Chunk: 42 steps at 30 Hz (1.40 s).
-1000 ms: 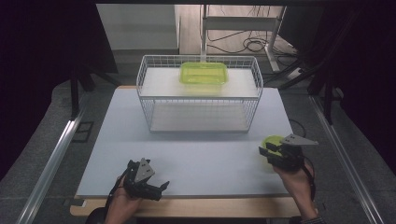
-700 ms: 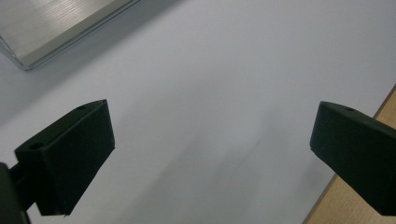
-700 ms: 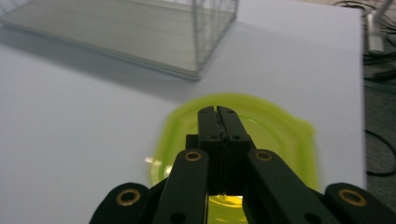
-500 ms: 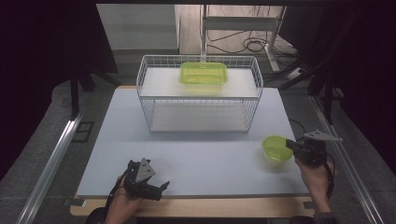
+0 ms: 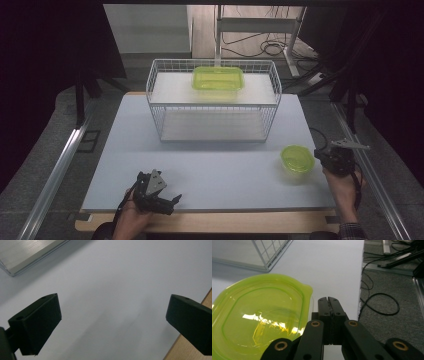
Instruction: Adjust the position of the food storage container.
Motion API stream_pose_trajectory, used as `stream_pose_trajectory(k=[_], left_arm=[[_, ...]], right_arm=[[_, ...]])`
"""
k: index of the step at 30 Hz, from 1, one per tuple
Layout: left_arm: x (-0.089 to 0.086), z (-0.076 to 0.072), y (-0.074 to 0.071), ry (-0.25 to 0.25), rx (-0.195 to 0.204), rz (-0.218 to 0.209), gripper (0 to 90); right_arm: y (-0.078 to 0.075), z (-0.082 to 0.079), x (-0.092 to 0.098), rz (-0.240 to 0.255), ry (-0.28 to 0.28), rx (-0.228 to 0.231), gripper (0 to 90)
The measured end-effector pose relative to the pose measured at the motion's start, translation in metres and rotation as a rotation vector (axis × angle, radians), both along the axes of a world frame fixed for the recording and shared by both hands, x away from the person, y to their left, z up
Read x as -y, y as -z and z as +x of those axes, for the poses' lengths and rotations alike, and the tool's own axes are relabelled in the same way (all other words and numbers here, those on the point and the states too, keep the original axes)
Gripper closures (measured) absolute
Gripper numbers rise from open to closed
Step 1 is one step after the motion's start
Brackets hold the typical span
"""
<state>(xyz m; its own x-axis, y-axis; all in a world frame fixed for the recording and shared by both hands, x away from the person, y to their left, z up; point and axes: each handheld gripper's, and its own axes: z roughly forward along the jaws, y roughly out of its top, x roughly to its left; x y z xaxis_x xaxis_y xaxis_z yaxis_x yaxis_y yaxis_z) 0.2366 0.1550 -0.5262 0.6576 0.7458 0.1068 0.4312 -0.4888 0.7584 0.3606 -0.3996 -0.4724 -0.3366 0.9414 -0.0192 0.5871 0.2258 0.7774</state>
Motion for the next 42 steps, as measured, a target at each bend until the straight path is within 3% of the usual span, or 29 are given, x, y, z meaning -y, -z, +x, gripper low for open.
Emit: stream_pose_trajectory(k=[6,16,42], left_arm=[[0.000,0.000,0.000,0.002,-0.002,0.003,0.0],[0.001,0.000,0.000,0.003,-0.002,0.010,0.0],[0.002,0.000,0.001,0.011,-0.002,0.019,0.1]], right_arm=[[0.005,0.003,-0.007,-0.025,-0.009,-0.021,88.5],[0.005,-0.004,-0.023,-0.012,-0.037,-0.048,88.5],[0.006,-0.019,-0.084,0.004,-0.209,-0.112,88.0]])
